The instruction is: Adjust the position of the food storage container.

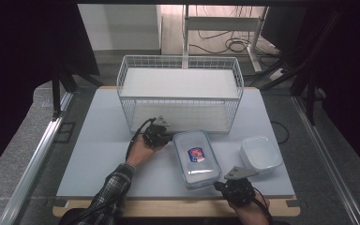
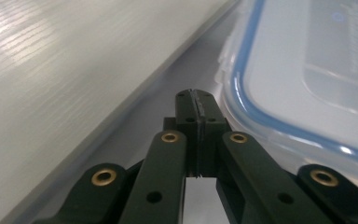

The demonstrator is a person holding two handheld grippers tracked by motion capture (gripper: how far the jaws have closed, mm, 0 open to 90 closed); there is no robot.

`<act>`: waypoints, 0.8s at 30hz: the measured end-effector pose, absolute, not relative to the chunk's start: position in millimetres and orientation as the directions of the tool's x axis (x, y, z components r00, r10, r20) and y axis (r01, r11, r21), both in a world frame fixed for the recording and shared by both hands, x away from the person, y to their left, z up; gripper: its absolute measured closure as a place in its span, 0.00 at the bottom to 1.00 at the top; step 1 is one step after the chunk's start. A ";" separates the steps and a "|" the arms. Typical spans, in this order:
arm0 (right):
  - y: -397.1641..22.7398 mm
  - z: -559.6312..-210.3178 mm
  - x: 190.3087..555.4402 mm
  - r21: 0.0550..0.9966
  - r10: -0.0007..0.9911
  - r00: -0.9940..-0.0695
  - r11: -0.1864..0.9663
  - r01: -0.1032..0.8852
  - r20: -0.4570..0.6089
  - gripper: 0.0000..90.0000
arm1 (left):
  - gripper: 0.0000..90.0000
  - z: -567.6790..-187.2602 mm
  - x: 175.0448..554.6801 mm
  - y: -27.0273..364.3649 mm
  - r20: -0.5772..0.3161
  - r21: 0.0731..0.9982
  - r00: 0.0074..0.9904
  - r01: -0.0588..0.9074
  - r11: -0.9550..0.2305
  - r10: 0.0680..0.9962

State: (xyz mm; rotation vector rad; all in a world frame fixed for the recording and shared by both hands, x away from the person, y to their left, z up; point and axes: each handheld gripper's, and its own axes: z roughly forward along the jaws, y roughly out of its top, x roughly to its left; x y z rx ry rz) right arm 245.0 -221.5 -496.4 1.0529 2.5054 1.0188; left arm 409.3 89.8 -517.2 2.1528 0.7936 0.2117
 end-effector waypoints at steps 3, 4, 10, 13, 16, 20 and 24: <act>-230.6 -496.1 251.3 0.686 0.730 -0.682 0.481 0.546 0.031 0.99 | 1.00 -518.4 405.1 88.9 -0.084 0.743 0.799 0.448 -0.497 0.595; -233.6 -495.8 253.4 0.687 0.740 -0.672 0.474 0.550 0.027 0.99 | 1.00 -517.5 405.2 91.0 -0.087 0.747 0.801 0.446 -0.493 0.592; -242.1 -495.0 262.5 0.701 0.768 -0.639 0.432 0.567 0.044 0.99 | 1.00 -512.6 418.8 93.2 -0.149 0.771 0.780 0.476 -0.423 0.608; -242.8 -495.5 264.5 0.703 0.770 -0.636 0.429 0.568 0.044 0.99 | 1.00 -513.2 420.9 94.6 -0.170 0.764 0.782 0.489 -0.421 0.599; -243.8 -495.7 266.9 0.701 0.777 -0.629 0.424 0.573 0.044 0.99 | 1.00 -513.2 419.0 96.4 -0.189 0.763 0.780 0.499 -0.411 0.596; -243.9 -497.9 271.9 0.689 0.784 -0.620 0.433 0.581 0.031 0.99 | 1.00 -511.8 413.0 95.7 -0.185 0.755 0.781 0.502 -0.423 0.597; -245.7 -500.6 278.5 0.675 0.793 -0.609 0.440 0.592 0.017 0.99 | 1.00 -512.2 405.7 96.4 -0.206 0.752 0.769 0.520 -0.405 0.605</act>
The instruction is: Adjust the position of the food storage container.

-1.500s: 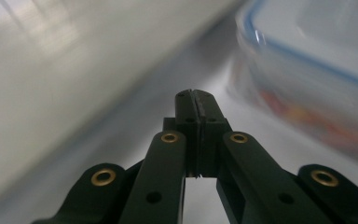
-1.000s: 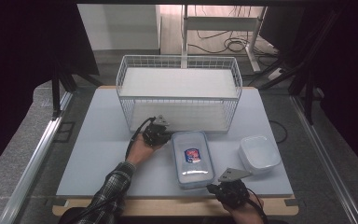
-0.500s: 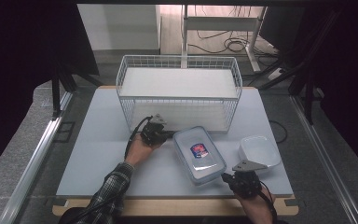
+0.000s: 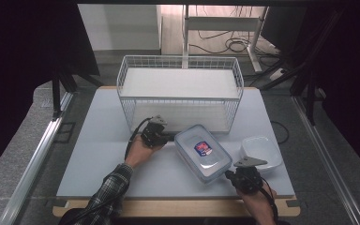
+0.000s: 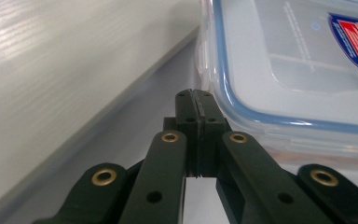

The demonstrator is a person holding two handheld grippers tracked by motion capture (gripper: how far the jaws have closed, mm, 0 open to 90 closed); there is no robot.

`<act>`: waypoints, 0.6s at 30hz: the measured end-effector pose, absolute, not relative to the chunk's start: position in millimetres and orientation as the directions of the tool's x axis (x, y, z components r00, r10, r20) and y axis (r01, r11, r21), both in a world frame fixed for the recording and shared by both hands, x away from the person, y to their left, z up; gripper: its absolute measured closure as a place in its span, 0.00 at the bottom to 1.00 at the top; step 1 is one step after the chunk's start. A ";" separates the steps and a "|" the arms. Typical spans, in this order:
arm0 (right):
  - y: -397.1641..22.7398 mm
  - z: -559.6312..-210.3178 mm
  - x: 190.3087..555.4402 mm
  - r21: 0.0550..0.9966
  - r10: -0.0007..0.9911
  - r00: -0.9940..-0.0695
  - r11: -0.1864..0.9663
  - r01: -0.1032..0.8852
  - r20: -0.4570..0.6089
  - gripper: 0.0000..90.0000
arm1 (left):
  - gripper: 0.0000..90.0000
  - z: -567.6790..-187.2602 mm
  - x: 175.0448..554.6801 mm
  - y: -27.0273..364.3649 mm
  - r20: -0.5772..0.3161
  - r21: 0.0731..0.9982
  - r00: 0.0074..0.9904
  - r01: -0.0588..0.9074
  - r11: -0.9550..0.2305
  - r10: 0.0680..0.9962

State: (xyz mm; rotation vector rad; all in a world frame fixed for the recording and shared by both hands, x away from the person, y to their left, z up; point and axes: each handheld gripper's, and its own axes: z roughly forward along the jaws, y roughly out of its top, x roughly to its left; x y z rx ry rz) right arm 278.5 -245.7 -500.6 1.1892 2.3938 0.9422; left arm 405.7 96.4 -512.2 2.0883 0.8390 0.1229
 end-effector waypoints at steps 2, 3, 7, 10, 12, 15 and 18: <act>-248.1 -501.1 281.4 0.675 0.799 -0.601 0.437 0.595 0.013 0.99 | 1.00 -512.6 401.7 98.2 -0.213 0.750 0.772 0.522 -0.406 0.599; -249.3 -501.3 282.6 0.674 0.801 -0.599 0.434 0.598 0.016 0.99 | 1.00 -512.6 399.3 98.9 -0.220 0.748 0.770 0.527 -0.403 0.599; -252.0 -502.0 286.8 0.668 0.806 -0.591 0.434 0.604 0.011 0.99 | 1.00 -512.2 387.6 102.4 -0.232 0.740 0.769 0.537 -0.405 0.595; -252.6 -504.0 289.0 0.662 0.806 -0.592 0.437 0.609 0.013 0.99 | 1.00 -512.2 376.8 106.3 -0.240 0.734 0.776 0.539 -0.413 0.584; -252.2 -505.5 290.5 0.661 0.804 -0.595 0.444 0.605 0.004 0.99 | 1.00 -512.3 369.6 108.4 -0.245 0.731 0.782 0.537 -0.421 0.573; -251.0 -506.6 292.9 0.655 0.804 -0.594 0.447 0.609 0.003 0.99 | 1.00 -511.2 359.1 111.5 -0.241 0.721 0.797 0.529 -0.448 0.553; -250.1 -506.0 296.0 0.662 0.803 -0.596 0.444 0.604 0.006 0.99 | 1.00 -510.3 354.4 115.0 -0.221 0.727 0.806 0.511 -0.458 0.549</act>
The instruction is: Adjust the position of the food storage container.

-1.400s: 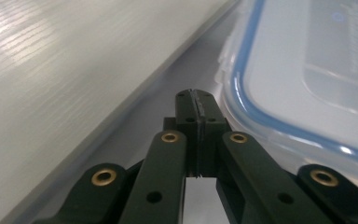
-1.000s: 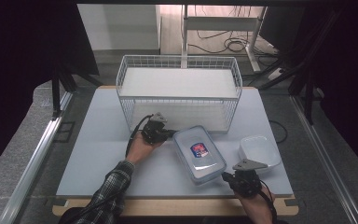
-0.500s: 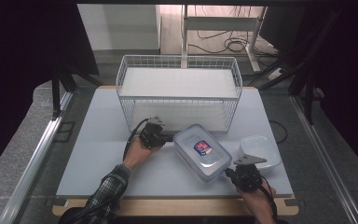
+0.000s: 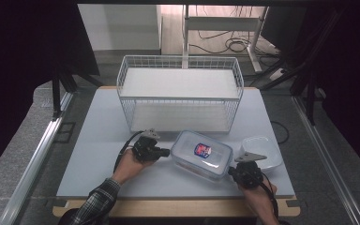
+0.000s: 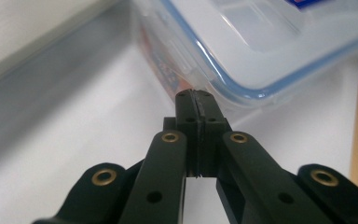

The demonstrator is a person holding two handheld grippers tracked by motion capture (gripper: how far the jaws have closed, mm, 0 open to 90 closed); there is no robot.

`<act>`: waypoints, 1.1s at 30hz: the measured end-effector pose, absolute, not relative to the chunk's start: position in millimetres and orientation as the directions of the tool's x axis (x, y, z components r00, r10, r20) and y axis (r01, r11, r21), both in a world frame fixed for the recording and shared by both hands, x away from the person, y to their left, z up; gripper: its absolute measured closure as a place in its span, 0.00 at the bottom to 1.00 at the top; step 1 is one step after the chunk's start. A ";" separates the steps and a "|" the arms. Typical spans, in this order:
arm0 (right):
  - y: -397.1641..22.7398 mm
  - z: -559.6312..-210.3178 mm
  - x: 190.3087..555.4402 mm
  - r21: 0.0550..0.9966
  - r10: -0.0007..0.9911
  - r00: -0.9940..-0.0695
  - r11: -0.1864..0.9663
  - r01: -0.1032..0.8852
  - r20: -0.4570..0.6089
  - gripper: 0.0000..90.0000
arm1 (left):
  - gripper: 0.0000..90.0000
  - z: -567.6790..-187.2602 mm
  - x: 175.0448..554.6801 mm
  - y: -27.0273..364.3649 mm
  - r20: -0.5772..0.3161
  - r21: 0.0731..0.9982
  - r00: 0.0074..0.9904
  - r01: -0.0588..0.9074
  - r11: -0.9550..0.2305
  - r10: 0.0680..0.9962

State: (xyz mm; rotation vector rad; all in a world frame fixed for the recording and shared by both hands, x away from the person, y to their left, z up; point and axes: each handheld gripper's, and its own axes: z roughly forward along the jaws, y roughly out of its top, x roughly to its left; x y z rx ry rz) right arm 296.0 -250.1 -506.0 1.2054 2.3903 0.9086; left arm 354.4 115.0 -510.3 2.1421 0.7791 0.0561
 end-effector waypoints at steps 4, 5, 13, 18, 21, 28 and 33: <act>-247.3 -504.0 300.9 0.660 0.806 -0.592 0.454 0.599 -0.017 0.99 | 1.00 -510.3 368.6 118.3 -0.217 0.735 0.754 0.544 -0.404 0.620; -246.8 -503.4 302.6 0.661 0.810 -0.586 0.453 0.598 -0.025 0.99 | 1.00 -510.9 373.1 117.2 -0.219 0.737 0.748 0.547 -0.397 0.626; -247.9 -489.9 320.0 0.687 0.840 -0.539 0.429 0.587 -0.064 0.99 | 1.00 -519.1 393.9 100.4 -0.197 0.727 0.726 0.560 -0.398 0.659; -244.9 -489.6 332.7 0.670 0.841 -0.533 0.447 0.592 -0.090 0.99 | 1.00 -516.8 388.2 97.1 -0.203 0.719 0.726 0.566 -0.403 0.657; -242.4 -490.4 336.1 0.669 0.836 -0.542 0.453 0.589 -0.089 0.99 | 1.00 -515.4 386.6 101.3 -0.202 0.710 0.722 0.573 -0.409 0.661; -229.6 -491.6 344.3 0.667 0.812 -0.578 0.474 0.575 -0.078 0.99 | 1.00 -514.1 370.2 119.8 -0.222 0.691 0.700 0.604 -0.397 0.678; -217.0 -492.5 344.5 0.668 0.785 -0.615 0.497 0.554 -0.075 0.99 | 1.00 -513.2 351.8 134.6 -0.220 0.680 0.681 0.621 -0.390 0.699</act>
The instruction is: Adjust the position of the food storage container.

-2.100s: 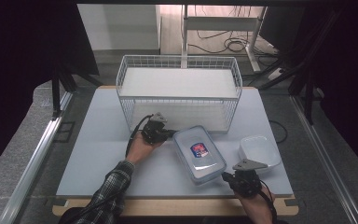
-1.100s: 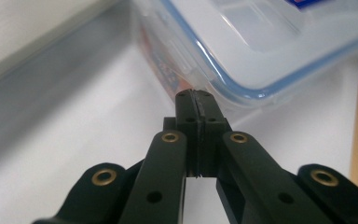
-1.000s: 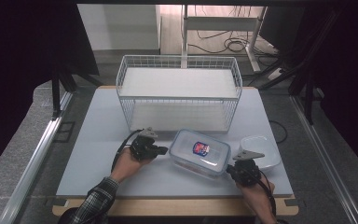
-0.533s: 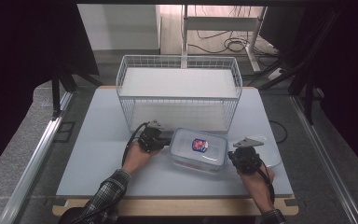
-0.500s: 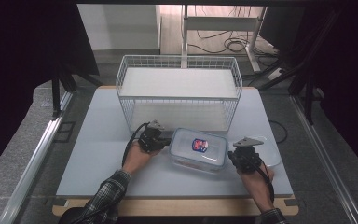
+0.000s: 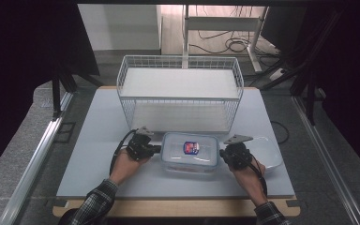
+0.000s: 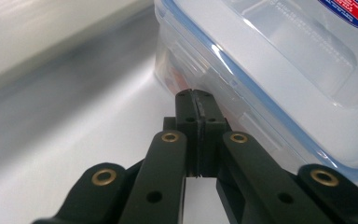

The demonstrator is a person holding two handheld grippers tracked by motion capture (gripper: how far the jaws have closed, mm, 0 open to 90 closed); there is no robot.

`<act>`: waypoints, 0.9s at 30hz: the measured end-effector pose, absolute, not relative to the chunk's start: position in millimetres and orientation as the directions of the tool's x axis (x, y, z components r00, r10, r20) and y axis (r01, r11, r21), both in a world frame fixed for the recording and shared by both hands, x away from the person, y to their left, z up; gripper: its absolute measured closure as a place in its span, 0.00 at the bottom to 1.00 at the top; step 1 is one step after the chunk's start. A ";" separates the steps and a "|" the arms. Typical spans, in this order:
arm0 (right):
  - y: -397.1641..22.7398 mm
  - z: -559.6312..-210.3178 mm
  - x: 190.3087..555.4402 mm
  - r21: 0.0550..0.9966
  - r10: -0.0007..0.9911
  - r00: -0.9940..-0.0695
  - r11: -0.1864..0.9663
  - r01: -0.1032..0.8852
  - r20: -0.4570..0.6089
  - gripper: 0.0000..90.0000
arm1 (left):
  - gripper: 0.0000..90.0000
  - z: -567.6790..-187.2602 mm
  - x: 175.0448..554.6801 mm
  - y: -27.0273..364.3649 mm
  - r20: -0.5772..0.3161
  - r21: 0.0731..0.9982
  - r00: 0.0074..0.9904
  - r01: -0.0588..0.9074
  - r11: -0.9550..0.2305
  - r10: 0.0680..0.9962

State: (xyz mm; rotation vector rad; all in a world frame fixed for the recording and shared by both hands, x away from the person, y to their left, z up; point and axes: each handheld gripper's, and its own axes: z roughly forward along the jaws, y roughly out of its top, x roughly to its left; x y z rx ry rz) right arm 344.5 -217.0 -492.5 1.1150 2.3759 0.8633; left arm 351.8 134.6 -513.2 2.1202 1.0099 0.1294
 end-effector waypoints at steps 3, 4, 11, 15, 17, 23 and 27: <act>-209.5 -492.8 343.3 0.666 0.765 -0.640 0.513 0.542 -0.069 0.99 | 1.00 -513.2 340.8 143.2 -0.224 0.676 0.668 0.631 -0.380 0.710; -206.7 -493.2 342.9 0.668 0.761 -0.645 0.516 0.537 -0.070 0.99 | 1.00 -513.1 337.2 146.1 -0.222 0.674 0.665 0.633 -0.381 0.713; -191.1 -494.1 339.4 0.666 0.717 -0.694 0.549 0.506 -0.064 0.99 | 1.00 -515.8 318.4 162.9 -0.267 0.671 0.614 0.672 -0.314 0.743; -188.7 -492.3 337.8 0.662 0.711 -0.700 0.556 0.502 -0.066 0.99 | 1.00 -512.2 316.4 166.1 -0.220 0.687 0.629 0.642 -0.339 0.746; -191.0 -488.2 334.7 0.672 0.704 -0.706 0.560 0.484 -0.078 0.99 | 0.94 -507.0 312.2 171.7 -0.180 0.706 0.613 0.625 -0.332 0.770; -209.6 -474.5 322.6 0.734 0.674 -0.738 0.518 0.439 -0.035 0.74 | 0.57 -498.6 292.7 189.5 -0.168 0.748 0.579 0.602 -0.279 0.798; -218.7 -470.9 314.8 0.741 0.683 -0.730 0.506 0.441 -0.031 0.49 | 0.24 -502.9 282.6 190.9 -0.168 0.751 0.596 0.593 -0.289 0.785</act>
